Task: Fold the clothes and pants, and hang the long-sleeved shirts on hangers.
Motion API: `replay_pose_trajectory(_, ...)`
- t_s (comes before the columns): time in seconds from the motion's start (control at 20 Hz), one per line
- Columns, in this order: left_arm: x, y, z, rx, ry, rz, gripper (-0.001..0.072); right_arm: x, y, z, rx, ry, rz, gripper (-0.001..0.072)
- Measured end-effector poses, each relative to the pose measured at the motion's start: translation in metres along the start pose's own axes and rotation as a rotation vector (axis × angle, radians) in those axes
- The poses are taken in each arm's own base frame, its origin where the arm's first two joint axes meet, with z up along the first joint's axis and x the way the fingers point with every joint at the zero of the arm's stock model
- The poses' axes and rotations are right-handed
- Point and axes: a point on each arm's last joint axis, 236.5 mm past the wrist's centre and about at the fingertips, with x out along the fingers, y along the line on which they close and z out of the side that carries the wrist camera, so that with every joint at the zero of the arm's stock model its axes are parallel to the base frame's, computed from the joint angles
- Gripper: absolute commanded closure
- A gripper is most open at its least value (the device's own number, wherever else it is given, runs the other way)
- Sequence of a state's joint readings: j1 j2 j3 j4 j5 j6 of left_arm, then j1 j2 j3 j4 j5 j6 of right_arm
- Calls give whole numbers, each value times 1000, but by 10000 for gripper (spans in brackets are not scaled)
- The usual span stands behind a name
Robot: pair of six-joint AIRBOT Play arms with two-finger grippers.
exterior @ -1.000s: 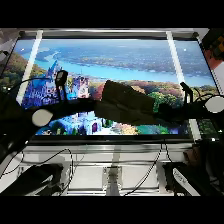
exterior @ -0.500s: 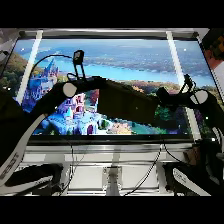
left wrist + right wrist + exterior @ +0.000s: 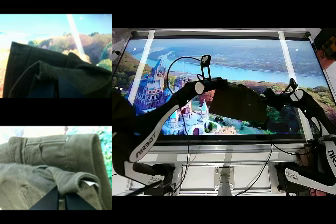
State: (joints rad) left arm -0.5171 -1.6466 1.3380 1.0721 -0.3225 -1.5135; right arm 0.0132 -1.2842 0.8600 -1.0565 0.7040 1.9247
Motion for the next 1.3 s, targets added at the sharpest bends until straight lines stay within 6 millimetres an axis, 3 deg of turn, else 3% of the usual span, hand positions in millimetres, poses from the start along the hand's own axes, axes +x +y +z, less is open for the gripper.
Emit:
replay_pose_trajectory(0.15, 12, -2, 12, 5, -29, -4, 682, 6, 8, 3, -7, -27, 18, 680)
replay_pose_trajectory(0.2, 14, -1, 17, 5, -47, -3, 624, 7, 10, 6, -9, -45, 26, 672)
replay_pose_trajectory(0.25, 16, 0, 24, 5, -74, -2, 437, 8, 12, 10, -8, -64, 34, 549)
replay_pose_trajectory(0.3, 16, 1, 31, 7, -103, 0, 349, 7, 15, 16, -6, -88, 44, 294)
replay_pose_trajectory(0.35, 16, 1, 38, 14, -127, 3, 348, 7, 18, 21, -8, -111, 54, 231)
replay_pose_trajectory(0.5, 17, 4, 46, 33, -163, 9, 348, 5, 23, 31, -9, -153, 72, 230)
replay_pose_trajectory(0.7, 11, 4, 57, 46, -190, 10, 357, 0, 30, 41, -69, -184, 72, 277)
replay_pose_trajectory(0.75, 5, 2, 63, 55, -200, 8, 363, -4, 32, 44, -100, -184, 66, 422)
replay_pose_trajectory(0.8, -3, 0, 69, 74, -204, 6, 394, -9, 33, 48, -135, -180, 56, 627)
replay_pose_trajectory(0.85, -12, -2, 76, 89, -210, 3, 445, -15, 32, 53, -175, -176, 39, 678)
replay_pose_trajectory(1.0, -54, -9, 107, 125, -249, -9, 669, -34, 21, 70, -261, -156, -17, 683)
replay_pose_trajectory(1.15, -108, -17, 139, 155, -303, -19, 682, -50, 0, 74, -350, -77, -31, 684)
replay_pose_trajectory(1.3, -168, -26, 160, 226, -332, -23, 681, -59, -14, 53, -373, 82, 98, 684)
